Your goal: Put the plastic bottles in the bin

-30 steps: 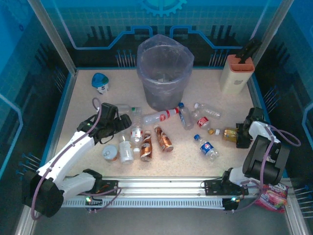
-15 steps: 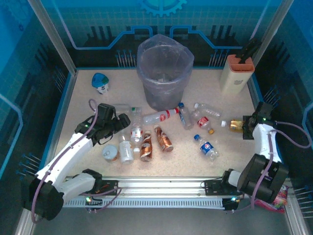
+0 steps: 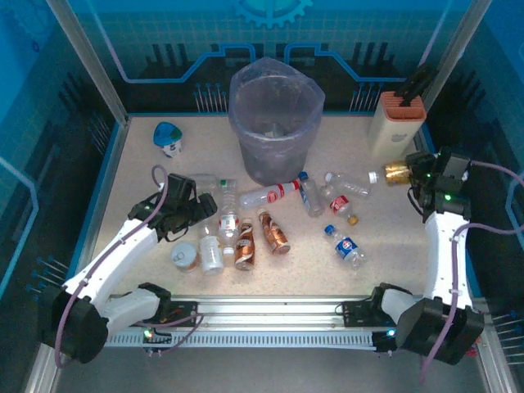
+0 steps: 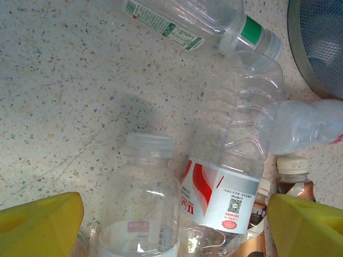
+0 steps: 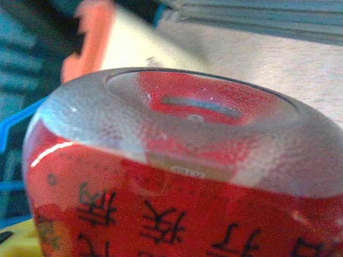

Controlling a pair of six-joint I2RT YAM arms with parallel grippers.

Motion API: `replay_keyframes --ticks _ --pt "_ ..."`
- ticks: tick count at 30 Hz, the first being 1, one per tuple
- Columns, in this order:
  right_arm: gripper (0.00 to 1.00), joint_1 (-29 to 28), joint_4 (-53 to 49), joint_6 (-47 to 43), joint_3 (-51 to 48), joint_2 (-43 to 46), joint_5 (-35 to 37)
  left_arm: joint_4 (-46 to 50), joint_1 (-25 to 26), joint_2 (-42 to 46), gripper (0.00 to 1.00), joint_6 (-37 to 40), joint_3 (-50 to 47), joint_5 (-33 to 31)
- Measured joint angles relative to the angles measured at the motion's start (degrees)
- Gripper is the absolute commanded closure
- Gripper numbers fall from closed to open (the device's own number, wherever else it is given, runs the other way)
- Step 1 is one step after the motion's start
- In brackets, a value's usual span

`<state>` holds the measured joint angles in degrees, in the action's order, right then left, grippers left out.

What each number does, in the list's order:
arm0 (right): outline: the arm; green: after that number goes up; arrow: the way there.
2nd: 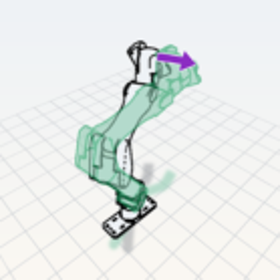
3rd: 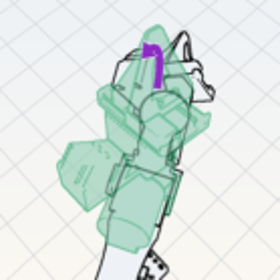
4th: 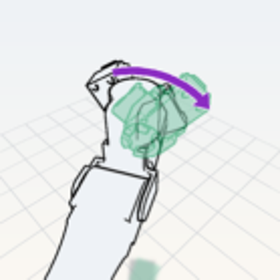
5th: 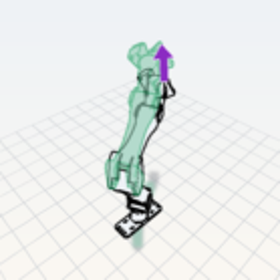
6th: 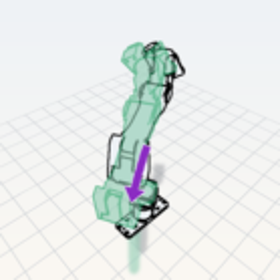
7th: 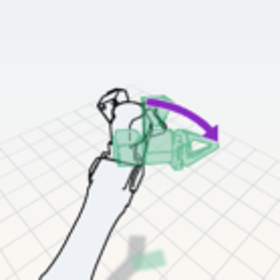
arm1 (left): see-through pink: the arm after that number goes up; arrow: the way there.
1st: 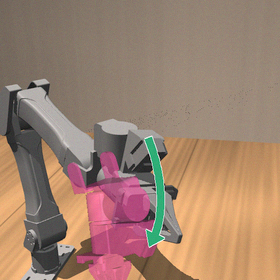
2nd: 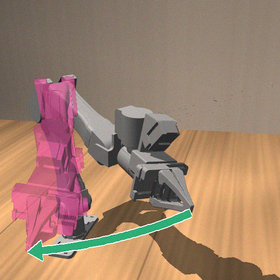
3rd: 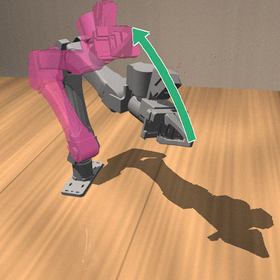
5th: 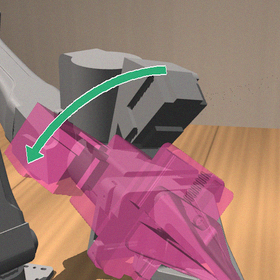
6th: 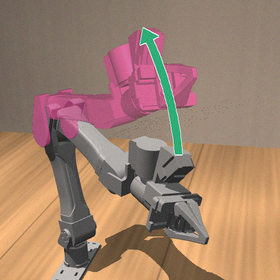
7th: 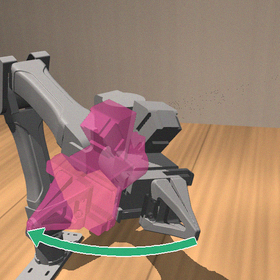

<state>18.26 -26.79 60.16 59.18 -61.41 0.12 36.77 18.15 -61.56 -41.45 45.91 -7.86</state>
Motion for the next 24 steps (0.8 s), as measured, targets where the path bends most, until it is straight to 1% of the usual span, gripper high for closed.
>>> replay_keyframes --ticks 3,7,12,18,24 --pt "0.49 -4.8 4.8 -4.5 3.5 -2.7 -3.4 0.0 0.0 0.0 0.1 0.0 0.0 0.2" --pt "0.49 -11.6 15.6 -10.8 5.7 -5.9 -8.9 -1.5 0.3 0.8 0.1 0.0 -0.9 2.1" --pt "0.5 -19.0 23.1 -16.5 10.6 -11.0 -12.4 -2.6 0.9 2.2 0.11 0.0 -1.8 4.0" --pt "0.48 -26.6 25.9 -23.2 21.2 -17.6 -14.1 -2.3 1.0 4.7 0.11 -0.1 -2.0 4.3" --pt "0.47 -32.2 24.1 -34.5 35.6 -28.3 -17.2 2.4 1.5 5.9 0.12 -0.1 -2.0 4.3"
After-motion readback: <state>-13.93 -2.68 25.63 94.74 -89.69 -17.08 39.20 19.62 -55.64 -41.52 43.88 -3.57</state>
